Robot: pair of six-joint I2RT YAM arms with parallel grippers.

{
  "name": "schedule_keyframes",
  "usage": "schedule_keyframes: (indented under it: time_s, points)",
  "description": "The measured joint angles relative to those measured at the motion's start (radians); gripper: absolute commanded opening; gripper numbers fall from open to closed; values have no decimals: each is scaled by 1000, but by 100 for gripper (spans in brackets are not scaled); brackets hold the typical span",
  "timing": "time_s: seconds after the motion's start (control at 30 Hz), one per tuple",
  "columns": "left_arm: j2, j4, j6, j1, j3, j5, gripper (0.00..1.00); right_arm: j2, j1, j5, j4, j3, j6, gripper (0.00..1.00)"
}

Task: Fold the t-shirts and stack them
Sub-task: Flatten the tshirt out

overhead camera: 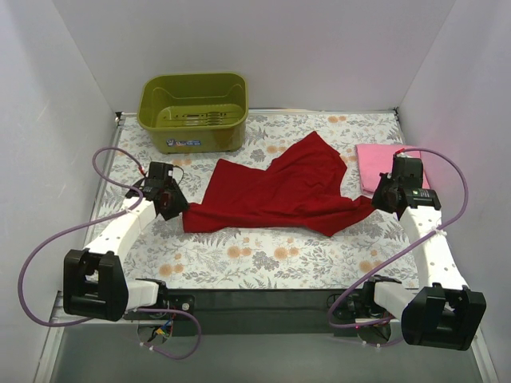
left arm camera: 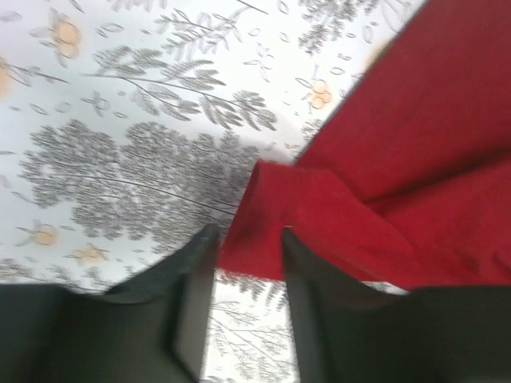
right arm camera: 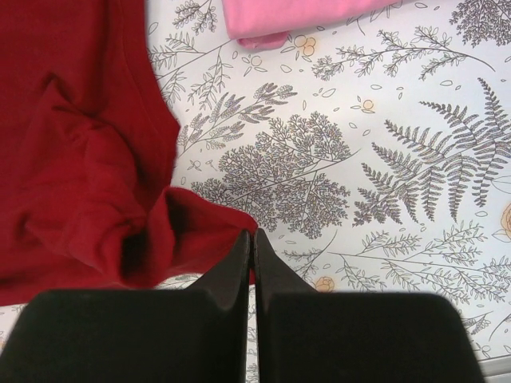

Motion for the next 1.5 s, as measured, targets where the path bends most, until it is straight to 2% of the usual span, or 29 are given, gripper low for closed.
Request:
schedule_keyframes:
  time_s: [0.07, 0.1, 0.33, 0.4, 0.63, 0.83, 1.17, 1.3, 1.5]
  points:
    - [-12, 5, -9, 0, -12, 30, 53, 0, -3, -6, -3, 0, -8, 1]
    - [-25, 12, -17, 0, -25, 43, 54, 0, -4, -12, -4, 0, -10, 1]
    - [-179, -7, -79, 0, -142, 126, 52, 0, -4, -64, -12, 0, -13, 1]
    - [-192, -6, -91, 0, -154, 138, 49, 1, -4, -77, -12, 0, -13, 1]
    - [-82, 65, -102, 0, -162, 108, 38, 7, -4, -127, -9, -1, -19, 1]
    - [46, 138, -99, 1, -162, 88, 38, 7, -4, -146, -8, -2, -32, 1]
    - [81, 236, -85, 1, -175, 150, 38, 6, -4, -168, 11, -30, -35, 1]
    - [82, 253, -85, 1, -193, 174, 32, 7, -4, -173, 15, -35, -35, 1]
    - [108, 274, -87, 4, -194, 193, 6, 7, -4, -176, 18, -36, -35, 1]
